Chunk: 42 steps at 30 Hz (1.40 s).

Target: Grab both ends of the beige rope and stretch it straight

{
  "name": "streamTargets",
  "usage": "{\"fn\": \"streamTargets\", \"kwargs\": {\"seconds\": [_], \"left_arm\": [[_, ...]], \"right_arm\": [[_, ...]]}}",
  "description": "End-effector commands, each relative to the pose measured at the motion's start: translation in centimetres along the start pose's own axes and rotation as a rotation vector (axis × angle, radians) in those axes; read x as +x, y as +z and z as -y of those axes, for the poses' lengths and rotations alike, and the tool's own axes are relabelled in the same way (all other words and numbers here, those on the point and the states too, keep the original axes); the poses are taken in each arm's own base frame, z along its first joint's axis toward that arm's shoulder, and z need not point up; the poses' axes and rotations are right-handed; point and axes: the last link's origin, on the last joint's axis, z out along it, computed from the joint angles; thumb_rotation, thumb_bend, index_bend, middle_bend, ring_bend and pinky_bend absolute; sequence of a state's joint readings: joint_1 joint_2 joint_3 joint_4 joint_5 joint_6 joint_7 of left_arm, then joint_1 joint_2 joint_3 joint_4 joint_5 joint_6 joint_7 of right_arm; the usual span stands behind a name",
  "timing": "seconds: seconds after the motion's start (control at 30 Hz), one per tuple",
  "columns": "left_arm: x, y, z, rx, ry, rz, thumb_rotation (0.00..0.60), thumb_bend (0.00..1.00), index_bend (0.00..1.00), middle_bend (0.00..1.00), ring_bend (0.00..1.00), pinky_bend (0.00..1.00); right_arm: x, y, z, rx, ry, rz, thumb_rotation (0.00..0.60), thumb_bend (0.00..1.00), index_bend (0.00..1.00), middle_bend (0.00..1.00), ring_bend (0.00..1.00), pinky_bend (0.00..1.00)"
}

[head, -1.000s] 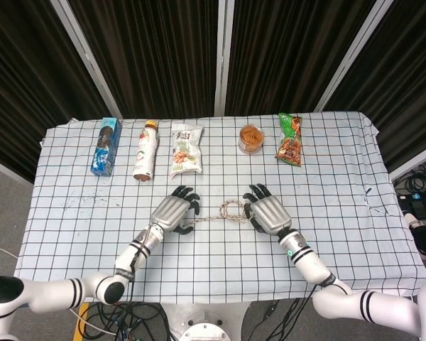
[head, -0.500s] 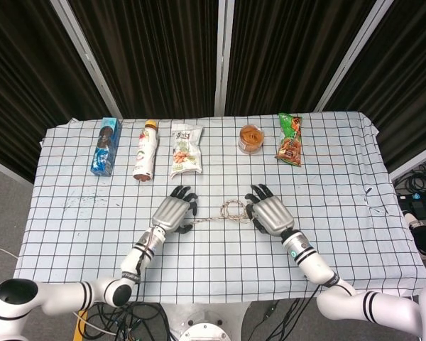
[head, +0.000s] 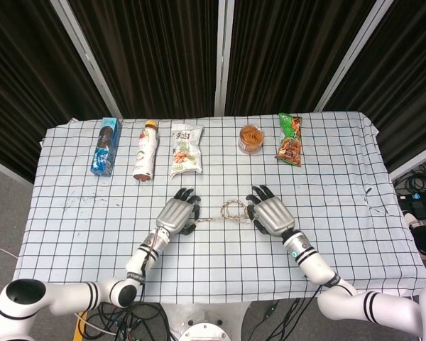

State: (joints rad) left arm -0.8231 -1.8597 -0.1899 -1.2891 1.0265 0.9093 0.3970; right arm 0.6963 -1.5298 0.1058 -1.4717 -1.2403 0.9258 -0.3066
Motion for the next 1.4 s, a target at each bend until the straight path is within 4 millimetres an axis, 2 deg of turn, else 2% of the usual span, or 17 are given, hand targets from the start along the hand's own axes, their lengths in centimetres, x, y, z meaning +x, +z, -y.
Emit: {"fn": "streamTargets", "kwargs": {"seconds": [0.03, 0.8, 1.07, 1.4], "left_arm": [[-0.1, 0.1, 0.0, 0.002, 0.003, 0.003, 0.6, 0.31, 0.52, 0.16, 0.01, 0.01], [-0.3, 0.1, 0.2, 0.0, 0.013, 0.001, 0.6, 0.37, 0.56, 0.17, 0.01, 0.01], [-0.3, 0.1, 0.5, -0.003, 0.012, -0.011, 0.6, 0.43, 0.6, 0.18, 0.01, 0.01], [0.6, -0.6, 1.2, -0.008, -0.006, -0.048, 0.6, 0.44, 0.61, 0.18, 0.01, 0.01]], "right_arm": [[0.0, 0.0, -0.1, -0.001, 0.0, -0.001, 0.6, 0.51, 0.65, 0.2, 0.0, 0.0], [0.5, 0.4, -0.5, -0.014, 0.016, -0.009, 0.6, 0.52, 0.65, 0.2, 0.0, 0.0], [0.5, 0.3, -0.5, -0.015, 0.019, -0.012, 0.6, 0.53, 0.65, 0.2, 0.0, 0.0], [0.9, -0.4, -1.2, -0.032, 0.03, -0.036, 0.6, 0.54, 0.66, 0.21, 0.0, 0.0]]}}
